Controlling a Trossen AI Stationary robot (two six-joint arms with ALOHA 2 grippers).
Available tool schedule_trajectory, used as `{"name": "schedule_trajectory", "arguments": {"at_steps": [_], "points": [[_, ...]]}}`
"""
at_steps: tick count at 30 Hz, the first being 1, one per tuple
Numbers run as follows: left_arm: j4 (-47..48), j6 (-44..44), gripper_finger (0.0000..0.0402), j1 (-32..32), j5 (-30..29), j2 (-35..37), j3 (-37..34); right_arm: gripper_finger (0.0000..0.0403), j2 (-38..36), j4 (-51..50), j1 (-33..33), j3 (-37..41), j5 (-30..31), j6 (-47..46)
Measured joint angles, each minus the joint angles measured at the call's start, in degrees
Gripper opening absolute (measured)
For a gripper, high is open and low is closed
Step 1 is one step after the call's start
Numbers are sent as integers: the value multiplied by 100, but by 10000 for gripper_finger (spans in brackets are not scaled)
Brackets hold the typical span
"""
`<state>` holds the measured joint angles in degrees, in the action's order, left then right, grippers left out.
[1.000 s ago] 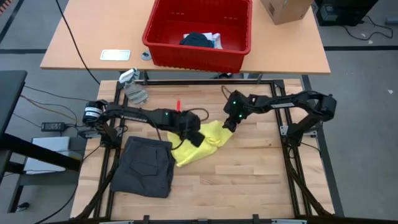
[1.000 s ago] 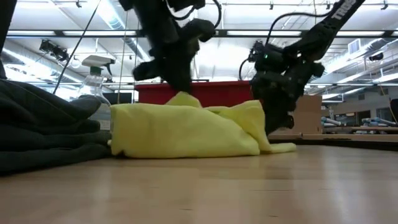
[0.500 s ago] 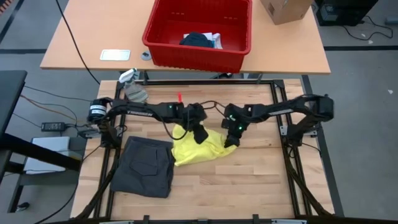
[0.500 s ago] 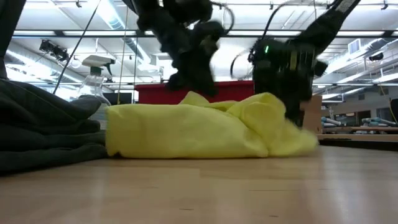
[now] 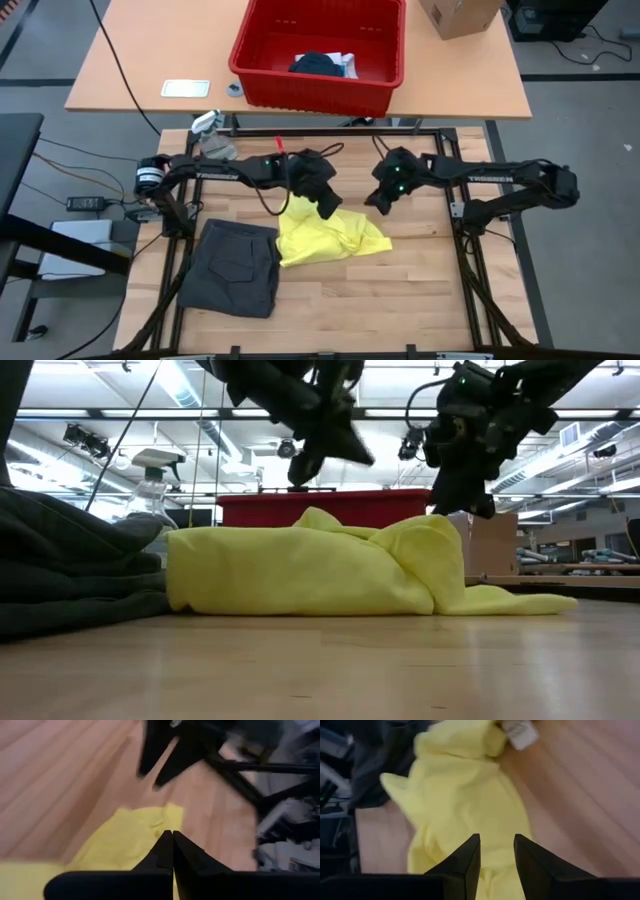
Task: Fold Laundry from Bin
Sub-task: Fold the yellow shirt
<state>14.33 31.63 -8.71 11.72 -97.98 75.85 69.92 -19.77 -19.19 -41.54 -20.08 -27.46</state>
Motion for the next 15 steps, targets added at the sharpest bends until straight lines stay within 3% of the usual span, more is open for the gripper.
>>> {"name": "schedule_trajectory", "arguments": {"at_steps": [4, 7, 11, 15], "points": [[258, -265, 2, 202, -663, 206, -10, 126, -17, 14, -272, -3, 36, 75], [276, -268, 1, 294, -804, 440, -2, 126, -17, 12, -312, -2, 83, 90], [1028, -322, 1, 261, -1245, 719, -16, 126, 81, -128, -272, 0, 325, 84], [689, -239, 1, 359, -1506, 1102, -577, 126, 202, -145, -191, 161, 313, -46]]}}
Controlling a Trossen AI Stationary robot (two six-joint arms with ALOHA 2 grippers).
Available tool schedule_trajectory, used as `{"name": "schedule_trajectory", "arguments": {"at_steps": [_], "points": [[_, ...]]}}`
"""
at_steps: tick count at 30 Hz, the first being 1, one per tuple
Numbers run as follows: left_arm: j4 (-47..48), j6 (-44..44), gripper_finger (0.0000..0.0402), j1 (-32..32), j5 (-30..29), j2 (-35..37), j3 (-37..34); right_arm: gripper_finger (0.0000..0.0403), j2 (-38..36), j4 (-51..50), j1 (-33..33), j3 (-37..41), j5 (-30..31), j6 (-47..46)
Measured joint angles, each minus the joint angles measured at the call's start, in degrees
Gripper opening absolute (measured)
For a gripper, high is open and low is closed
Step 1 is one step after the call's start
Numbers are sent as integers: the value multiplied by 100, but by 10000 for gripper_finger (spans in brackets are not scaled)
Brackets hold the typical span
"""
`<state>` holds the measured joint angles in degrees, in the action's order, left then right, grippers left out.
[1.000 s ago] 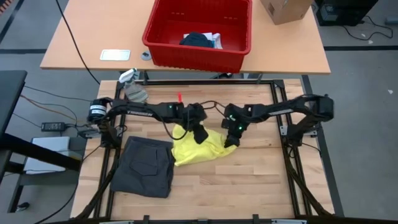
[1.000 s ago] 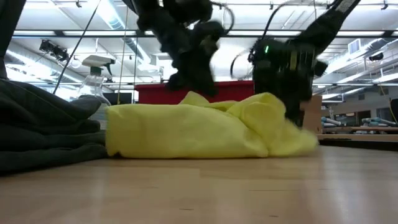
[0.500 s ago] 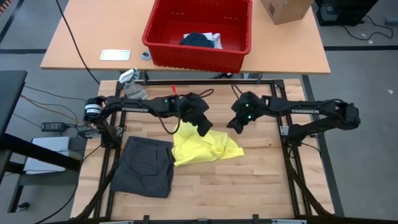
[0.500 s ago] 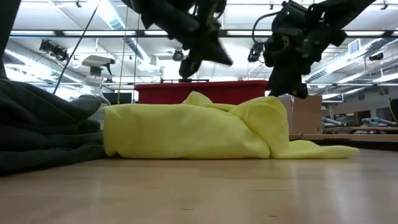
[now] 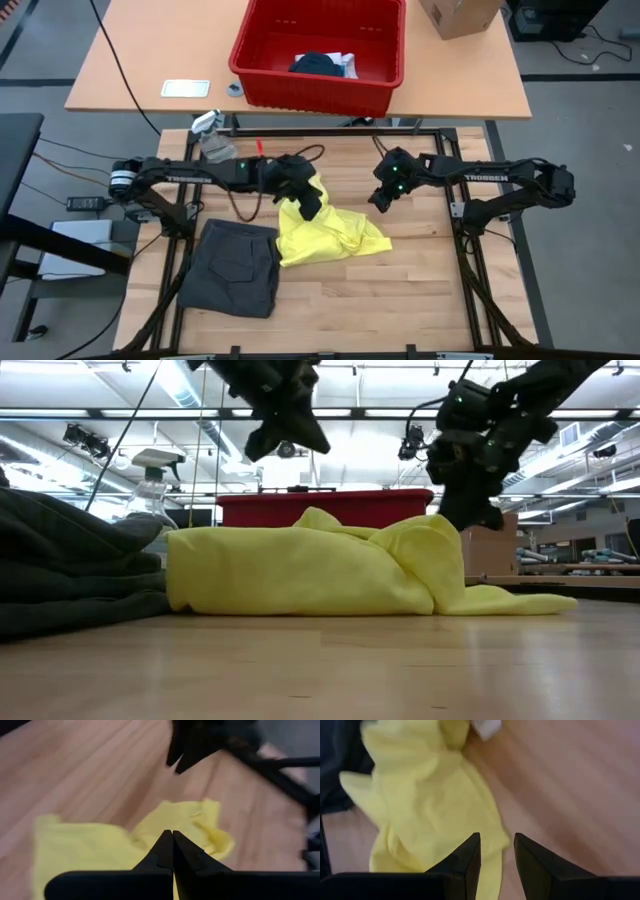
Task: Fold Laundry from Bin
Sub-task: Fold the yellow shirt
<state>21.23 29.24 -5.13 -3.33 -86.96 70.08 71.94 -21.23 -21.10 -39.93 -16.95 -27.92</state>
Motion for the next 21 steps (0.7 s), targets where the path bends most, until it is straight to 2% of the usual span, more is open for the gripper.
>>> {"name": "schedule_trajectory", "arguments": {"at_steps": [5, 9, 13, 18, 19, 21], "points": [[-1899, 738, 10, 112, 1, 333, -1499, 126, -43, 61, 285, 322, -34, -753], [-2900, 1610, 27, 37, -18, 312, -2184, 126, -116, 275, 659, 401, 44, -1213], [-3220, 1693, 65, 43, -26, 190, -2231, 126, -93, 851, 960, 399, 6, -1164], [-3225, 1647, 128, 18, -237, -151, -2132, 126, 2, 1719, 1236, 399, 67, 122], [-3259, 1656, 139, 4, -206, -275, -2081, 126, 14, 1849, 1254, 399, 81, 294], [-3573, 1682, 151, -40, 217, -563, -1972, 126, 31, 2266, 1265, 399, 97, 278]]}}
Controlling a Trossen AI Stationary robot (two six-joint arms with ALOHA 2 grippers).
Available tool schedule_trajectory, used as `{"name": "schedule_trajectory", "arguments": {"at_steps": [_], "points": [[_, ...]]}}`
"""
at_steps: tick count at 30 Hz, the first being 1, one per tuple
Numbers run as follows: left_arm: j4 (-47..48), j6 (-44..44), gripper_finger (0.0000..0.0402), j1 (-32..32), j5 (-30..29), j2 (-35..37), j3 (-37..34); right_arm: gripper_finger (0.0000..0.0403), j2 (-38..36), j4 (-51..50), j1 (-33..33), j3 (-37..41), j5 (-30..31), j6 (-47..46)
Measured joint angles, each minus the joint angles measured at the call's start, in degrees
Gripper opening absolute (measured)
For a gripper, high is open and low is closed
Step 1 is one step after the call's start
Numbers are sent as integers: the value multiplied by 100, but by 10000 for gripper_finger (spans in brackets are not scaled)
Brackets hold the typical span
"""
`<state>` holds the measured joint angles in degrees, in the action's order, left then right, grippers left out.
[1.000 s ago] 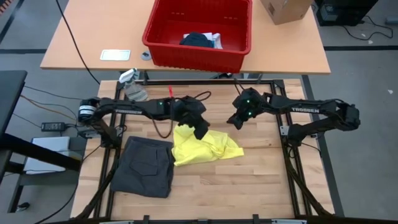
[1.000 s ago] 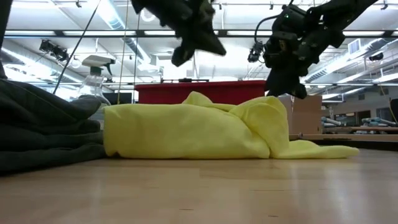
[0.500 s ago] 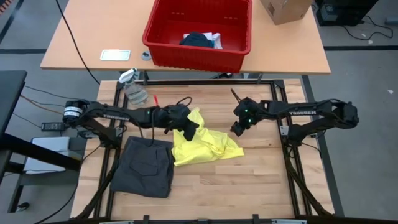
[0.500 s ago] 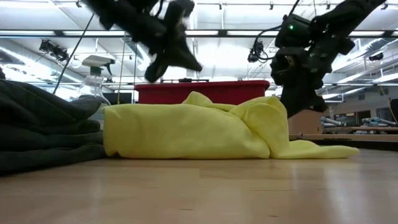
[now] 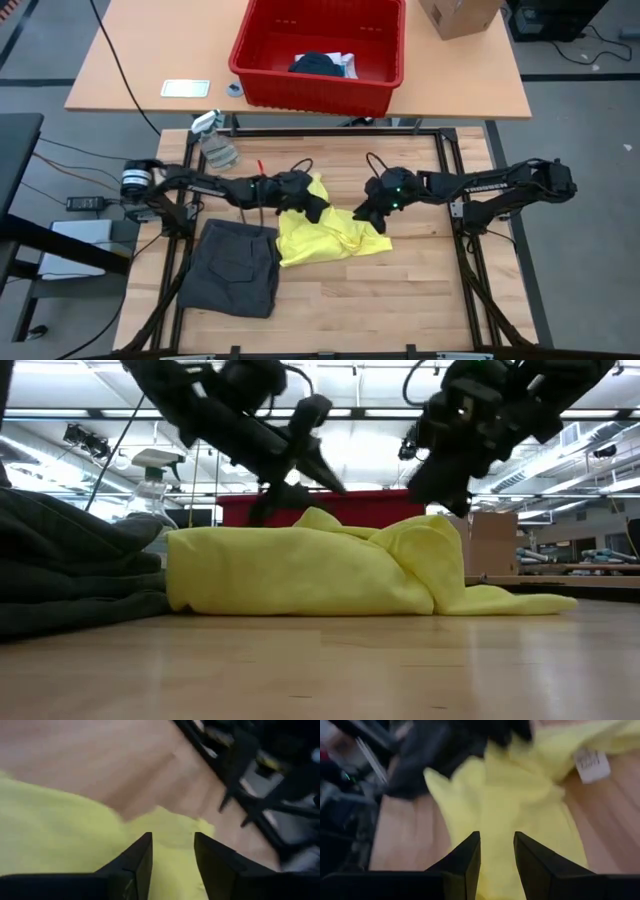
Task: Fold Laundry from Bin
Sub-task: Fold the yellow shirt
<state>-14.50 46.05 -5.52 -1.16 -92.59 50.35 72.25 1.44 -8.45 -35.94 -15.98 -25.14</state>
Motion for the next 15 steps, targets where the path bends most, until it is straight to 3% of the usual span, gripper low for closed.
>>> {"name": "schedule_trajectory", "arguments": {"at_steps": [3, 8, 12, 15], "points": [[-278, -34, 148, -54, 648, -499, 308, 124, 2, 411, 0, -1, 333, -382], [300, -1, 84, -80, 681, -984, 827, 115, 0, 295, -4, -4, 924, -1427], [681, -10, 13, -80, 684, -1056, 974, 108, 2, -190, 47, -4, 1043, -1677], [1035, -35, 5, -76, 721, -1005, 975, 105, 2, -695, 84, -4, 1051, -1672]]}}
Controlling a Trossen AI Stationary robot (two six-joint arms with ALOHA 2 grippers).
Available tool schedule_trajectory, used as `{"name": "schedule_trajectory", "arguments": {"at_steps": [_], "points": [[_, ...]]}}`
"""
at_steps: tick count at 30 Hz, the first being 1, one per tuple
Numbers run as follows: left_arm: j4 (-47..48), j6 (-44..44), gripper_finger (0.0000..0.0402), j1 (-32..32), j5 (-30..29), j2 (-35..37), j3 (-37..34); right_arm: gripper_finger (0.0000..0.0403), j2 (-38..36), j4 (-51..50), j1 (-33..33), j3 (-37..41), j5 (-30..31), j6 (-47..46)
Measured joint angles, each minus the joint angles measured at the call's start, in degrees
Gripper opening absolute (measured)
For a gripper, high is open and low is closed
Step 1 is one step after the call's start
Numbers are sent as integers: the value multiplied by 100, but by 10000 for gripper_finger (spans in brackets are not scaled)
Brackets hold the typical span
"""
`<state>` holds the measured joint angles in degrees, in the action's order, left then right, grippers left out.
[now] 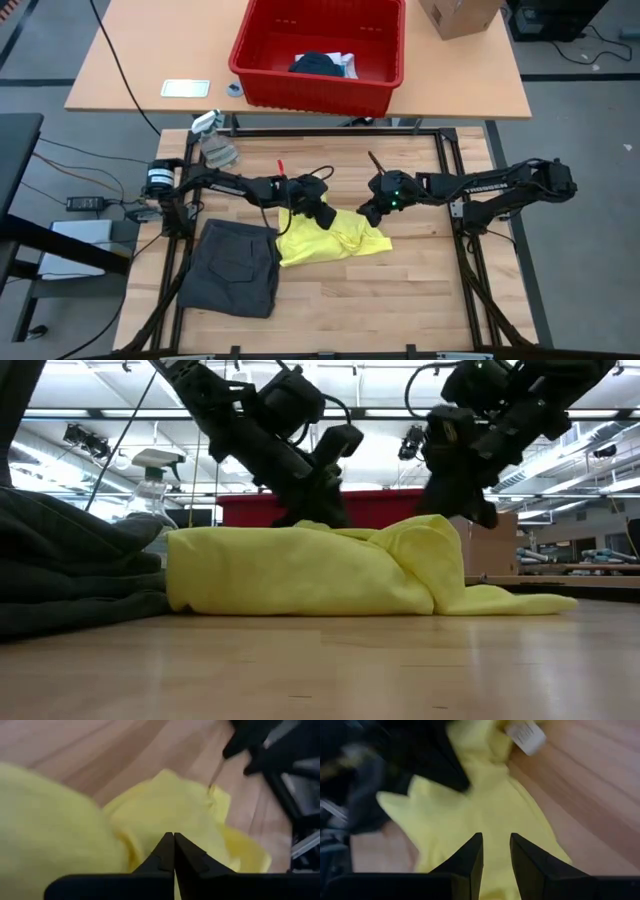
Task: Fold Laundry from Bin
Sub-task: Fold the yellow shirt
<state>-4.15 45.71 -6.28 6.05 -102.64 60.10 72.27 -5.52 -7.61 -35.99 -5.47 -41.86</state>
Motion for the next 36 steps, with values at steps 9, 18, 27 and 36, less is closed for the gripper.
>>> {"name": "schedule_trajectory", "arguments": {"at_steps": [9, 18, 27, 36], "points": [[708, -275, 1, 184, 67, 643, -1, 105, 0, -821, 48, 0, 121, -26], [723, 255, 1, 442, -145, 1090, -948, 105, -2, -670, 196, 2, 151, -157], [-217, 1047, 38, 623, -612, 1041, -1194, 105, -2, -489, 233, 254, 132, -169], [-1171, 1336, 106, 156, -888, 363, -1166, 105, 0, 631, -65, 535, 434, -483]]}}
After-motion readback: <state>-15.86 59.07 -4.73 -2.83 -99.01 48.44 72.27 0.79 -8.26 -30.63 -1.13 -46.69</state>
